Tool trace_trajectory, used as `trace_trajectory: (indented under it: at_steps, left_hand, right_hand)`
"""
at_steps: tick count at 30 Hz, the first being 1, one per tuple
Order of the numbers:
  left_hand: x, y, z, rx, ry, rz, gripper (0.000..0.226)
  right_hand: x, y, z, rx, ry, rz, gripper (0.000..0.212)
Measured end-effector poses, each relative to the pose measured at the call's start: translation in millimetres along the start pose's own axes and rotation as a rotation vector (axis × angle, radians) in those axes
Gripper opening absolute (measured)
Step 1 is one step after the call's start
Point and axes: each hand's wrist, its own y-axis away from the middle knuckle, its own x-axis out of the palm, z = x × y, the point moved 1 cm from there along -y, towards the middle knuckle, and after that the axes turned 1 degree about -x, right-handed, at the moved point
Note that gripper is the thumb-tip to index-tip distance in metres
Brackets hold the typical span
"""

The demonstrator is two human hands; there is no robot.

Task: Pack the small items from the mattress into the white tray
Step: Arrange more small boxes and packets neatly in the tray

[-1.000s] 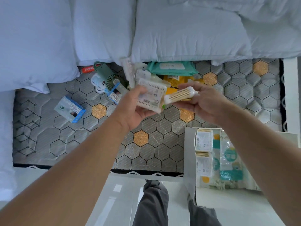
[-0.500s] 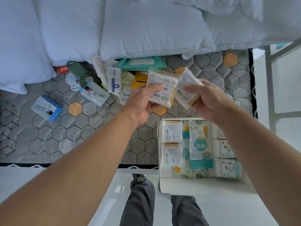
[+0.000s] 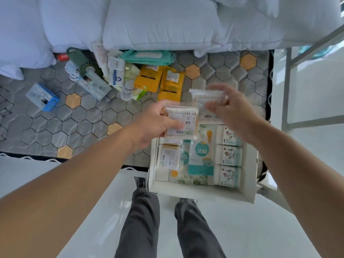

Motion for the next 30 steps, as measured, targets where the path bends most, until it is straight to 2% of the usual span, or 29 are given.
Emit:
trace_trajectory:
  at_steps: [3, 9, 13, 17, 19, 22, 28, 30]
  left_hand:
    - [13.7, 13.3, 23.6, -0.032, -0.098, 0.004, 0.046]
    - [44.2, 8.8, 84.2, -0.093, -0.432, 0.050, 0.035]
    - [58.0, -7.5, 98.8, 0.005, -0.856, 0.131, 0.040]
    - [59.3, -13.9, 111.7, 0.112, -1.095, 0.199, 0.043]
    - [57.2, -15.4, 117.7, 0.166, -1.229, 0.219, 0.042]
    - [56.3, -15.6, 116.0, 0.229, -1.282, 0.233, 0.041]
    - [53.3, -16.9, 107.0, 0.173, -1.432, 0.227, 0.042]
    - [51.6, -15.9, 105.8, 0.212, -1.513, 0.210, 0.043]
  right_hand:
    - [4.0, 23.7, -25.2, 0.012, 0.115, 0.040, 0.030]
    - [15.2, 49.3, -88.9, 0.128, 0.074, -0.068, 0.034]
    - [11.3, 53.1, -114.4, 0.170, 0.131, -0.137, 0.033]
    - [4.0, 56.3, -124.2, 0.191, 0.171, -0.174, 0.033]
    - [1.4, 55.7, -125.4, 0.196, 0.187, -0.158, 0.033]
    - [-0.5, 54.9, -126.3, 0.222, 0.213, -0.105, 0.034]
    - [10.2, 53.6, -127.1, 0.195, 0.245, 0.057, 0.029]
    - [21.0, 53.4, -129.1, 0.165, 0.270, 0.110, 0.028]
